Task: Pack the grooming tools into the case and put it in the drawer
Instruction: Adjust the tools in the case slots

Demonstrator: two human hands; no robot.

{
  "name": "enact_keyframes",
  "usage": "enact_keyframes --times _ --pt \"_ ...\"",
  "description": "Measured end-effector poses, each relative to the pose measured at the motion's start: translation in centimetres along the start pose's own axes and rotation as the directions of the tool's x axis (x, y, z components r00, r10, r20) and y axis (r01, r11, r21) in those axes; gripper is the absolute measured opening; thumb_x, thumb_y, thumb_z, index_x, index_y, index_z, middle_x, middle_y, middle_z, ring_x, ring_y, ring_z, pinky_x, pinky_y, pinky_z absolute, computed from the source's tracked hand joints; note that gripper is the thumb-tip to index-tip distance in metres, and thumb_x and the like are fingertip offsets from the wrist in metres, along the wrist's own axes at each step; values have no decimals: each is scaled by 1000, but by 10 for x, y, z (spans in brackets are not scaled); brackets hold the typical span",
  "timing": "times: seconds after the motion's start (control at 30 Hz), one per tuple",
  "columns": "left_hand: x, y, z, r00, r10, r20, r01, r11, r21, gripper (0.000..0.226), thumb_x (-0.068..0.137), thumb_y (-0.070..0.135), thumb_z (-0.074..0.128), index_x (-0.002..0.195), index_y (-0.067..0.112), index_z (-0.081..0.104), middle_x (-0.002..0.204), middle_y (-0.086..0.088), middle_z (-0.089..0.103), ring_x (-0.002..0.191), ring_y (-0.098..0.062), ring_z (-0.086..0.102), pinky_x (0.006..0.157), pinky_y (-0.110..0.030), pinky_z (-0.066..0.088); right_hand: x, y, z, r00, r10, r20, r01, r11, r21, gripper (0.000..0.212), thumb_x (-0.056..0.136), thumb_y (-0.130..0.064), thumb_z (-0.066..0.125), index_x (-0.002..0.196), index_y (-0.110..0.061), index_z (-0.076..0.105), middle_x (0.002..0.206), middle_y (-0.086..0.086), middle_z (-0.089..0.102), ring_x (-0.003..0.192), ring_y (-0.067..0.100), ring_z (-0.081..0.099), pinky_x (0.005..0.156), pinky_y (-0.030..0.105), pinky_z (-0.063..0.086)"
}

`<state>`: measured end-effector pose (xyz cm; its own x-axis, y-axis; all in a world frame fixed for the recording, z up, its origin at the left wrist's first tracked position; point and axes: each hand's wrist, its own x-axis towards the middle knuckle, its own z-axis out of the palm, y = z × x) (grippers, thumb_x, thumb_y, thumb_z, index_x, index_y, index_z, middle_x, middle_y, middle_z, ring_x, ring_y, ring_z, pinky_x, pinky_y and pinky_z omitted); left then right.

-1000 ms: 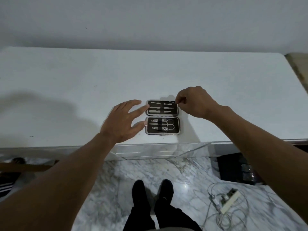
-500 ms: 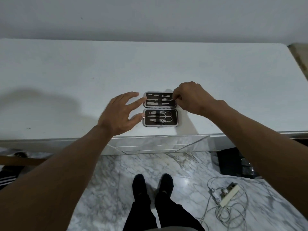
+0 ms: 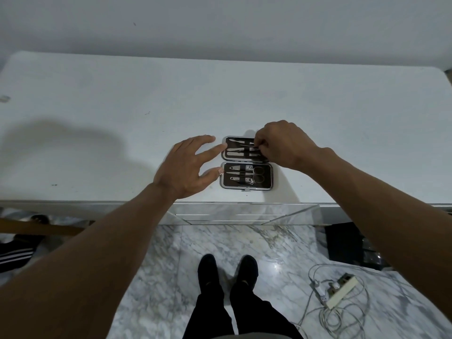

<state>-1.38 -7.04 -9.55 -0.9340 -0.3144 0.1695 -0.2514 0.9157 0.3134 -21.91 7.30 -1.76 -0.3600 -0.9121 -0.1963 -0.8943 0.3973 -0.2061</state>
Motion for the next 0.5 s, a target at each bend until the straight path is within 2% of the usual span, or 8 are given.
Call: enact_keyframes --times 0.23,0.5 --pt "0 0 0 1000 -1 3 1 1000 -6 53 92 52 47 142 34 47 145 1 48 134 -20 43 106 -40 36 6 -6 -1 1000 -17 18 17 1000 7 28 82 -8 49 98 -16 71 100 9 70 92 33 62 79 40 52" --pt "-1 1 -3 999 -13 35 14 1000 -21 55 92 54 42 142 32 47 146 0 47 135 -20 42 107 -43 36 -6 4 -5 999 37 40 -37 999 -3 27 80 -9 50 95 -18 71 98 7 70 89 32 63 76 40 54"
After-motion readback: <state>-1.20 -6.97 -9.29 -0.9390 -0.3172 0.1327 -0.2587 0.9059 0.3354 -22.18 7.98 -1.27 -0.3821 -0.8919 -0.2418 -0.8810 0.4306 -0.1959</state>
